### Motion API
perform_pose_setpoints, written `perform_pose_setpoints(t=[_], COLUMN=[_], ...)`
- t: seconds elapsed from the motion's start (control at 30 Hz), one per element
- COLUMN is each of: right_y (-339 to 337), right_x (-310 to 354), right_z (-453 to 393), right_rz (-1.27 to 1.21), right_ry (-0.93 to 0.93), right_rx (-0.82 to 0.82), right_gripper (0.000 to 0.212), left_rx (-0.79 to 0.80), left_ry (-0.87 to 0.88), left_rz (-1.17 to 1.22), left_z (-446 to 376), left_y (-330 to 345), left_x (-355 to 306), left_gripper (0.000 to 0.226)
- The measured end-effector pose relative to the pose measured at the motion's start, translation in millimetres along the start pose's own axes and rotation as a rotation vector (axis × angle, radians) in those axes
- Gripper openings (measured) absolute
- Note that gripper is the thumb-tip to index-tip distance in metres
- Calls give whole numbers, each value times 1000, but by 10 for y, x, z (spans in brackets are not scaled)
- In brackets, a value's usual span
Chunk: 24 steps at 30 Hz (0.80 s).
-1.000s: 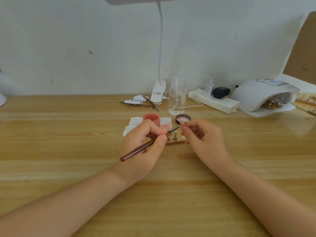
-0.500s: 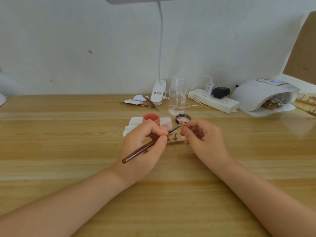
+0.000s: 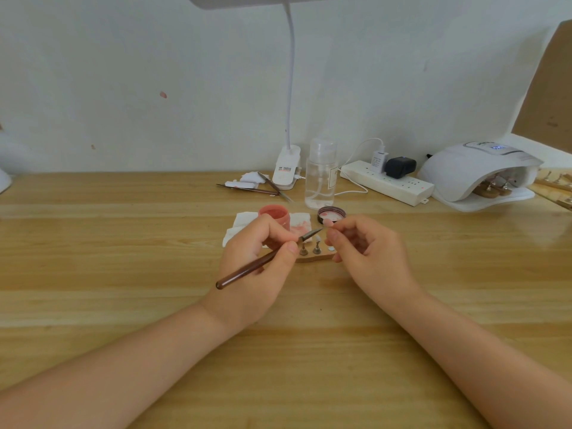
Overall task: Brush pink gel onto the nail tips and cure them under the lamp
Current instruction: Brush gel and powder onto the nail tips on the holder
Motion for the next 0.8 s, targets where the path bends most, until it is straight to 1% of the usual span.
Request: perform_pose_setpoints(t=[0.07,0.13,0.23,0.3,0.37,0.43,0.5,0.67,0.73,0.8], right_y=[1,-5,-10,-17,-25,-30,-33,-30,-23,-20], right_x=[-3,-8,-10,-8,-7,-8,-8,-20,-18,-12], right_z=[-1,-4,-7,-8,-9,-10,-9,-3,-1,-1], right_rz=[12,27,48,61,66,65,66,60,60,53], right_ry=[1,3,8,10,16,26,28,36,29,21], right_rx=[3,-4,-10,-15,-20,-25,-29,-28,-23,-21], right_gripper=[21,21,20,20,18,17,17,18,19,20], left_rx=[-22,-48,-42,-13,13,13,-6,-43,-33,-9], left_ry=[-1,-44,-103,-91,-38,-6,-16,-99,-106,-86], left_rz=[7,70,133,89,31,22,40,150,149,102], left_z=[-4,-4,5,-1,-1,6,10,10,0,-4], left_y=[-28,-42,-11,16,24,9,-15,-8,14,39], left_x=[4,43,85,65,24,-6,-1,90,104,91], left_gripper=[5,7,7,5,6,11,14,5,5,13])
Point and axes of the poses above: each hand's wrist, its own z-axis away from the middle knuckle, its own y-axis out of the palm, x = y × z, the point moved 6 cm from there along -z, towards the middle knuckle, and after that the axes turned 15 degrees about z, right-handed, at the moved point
